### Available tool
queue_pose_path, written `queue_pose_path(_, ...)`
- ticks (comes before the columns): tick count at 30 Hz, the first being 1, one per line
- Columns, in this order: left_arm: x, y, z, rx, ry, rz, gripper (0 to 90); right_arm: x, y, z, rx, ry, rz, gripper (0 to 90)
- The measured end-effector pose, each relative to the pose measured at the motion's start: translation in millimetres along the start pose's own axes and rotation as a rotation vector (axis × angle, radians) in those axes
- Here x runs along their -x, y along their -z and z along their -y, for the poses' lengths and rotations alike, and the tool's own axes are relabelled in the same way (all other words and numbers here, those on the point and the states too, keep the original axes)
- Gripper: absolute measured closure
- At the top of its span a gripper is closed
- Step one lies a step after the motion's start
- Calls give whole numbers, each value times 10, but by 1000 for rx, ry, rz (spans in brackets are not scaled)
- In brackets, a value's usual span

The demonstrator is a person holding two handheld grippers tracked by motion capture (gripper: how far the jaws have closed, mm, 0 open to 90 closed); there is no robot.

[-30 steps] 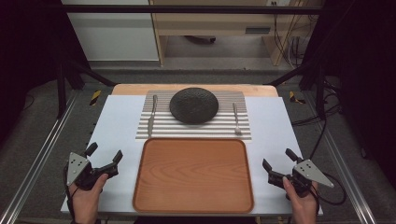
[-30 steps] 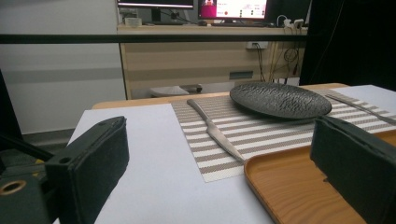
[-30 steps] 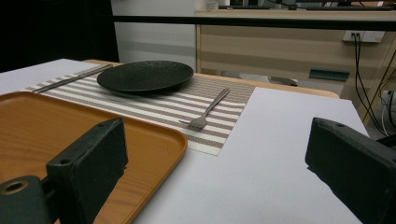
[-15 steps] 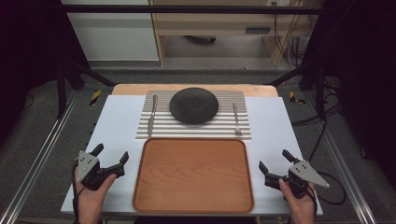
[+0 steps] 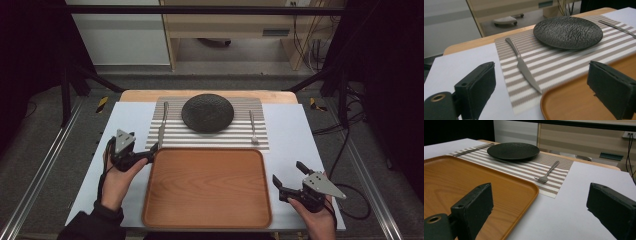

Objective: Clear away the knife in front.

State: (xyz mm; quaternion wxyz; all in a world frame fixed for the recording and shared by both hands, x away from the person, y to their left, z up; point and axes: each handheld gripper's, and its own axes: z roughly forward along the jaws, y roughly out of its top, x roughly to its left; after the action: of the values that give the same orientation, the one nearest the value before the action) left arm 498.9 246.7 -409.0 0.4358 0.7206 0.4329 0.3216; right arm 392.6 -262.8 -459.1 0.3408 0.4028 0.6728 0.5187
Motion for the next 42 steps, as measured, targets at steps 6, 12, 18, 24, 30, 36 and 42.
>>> queue_pose_path(6, -85, -355, -410, -41, -4, 15, 85, -10, 8, 12, -18, -25, -7, 75)
queue_pose_path(12, -157, -637, -719, -52, -24, -1, 86, 12, -12, 35, -21, -29, -4, 70)
queue_pose_path(18, -226, -867, -847, -54, -26, -35, 87, 19, -20, 40, -20, -42, 18, 61)
queue_pose_path(24, -264, -1091, -815, -63, 33, -54, 88, -14, -20, 26, -16, -28, 19, 65)
queue_pose_path(30, -239, -1229, -742, -77, 38, -70, 93, -22, -16, 20, -20, -30, 17, 66)
queue_pose_path(36, -250, -1283, -658, -95, 52, -78, 96, -14, -11, 20, -24, -36, 19, 67)
queue_pose_path(42, -282, -1301, -573, -111, 62, -94, 103, -4, -13, 21, -26, -38, 16, 68)
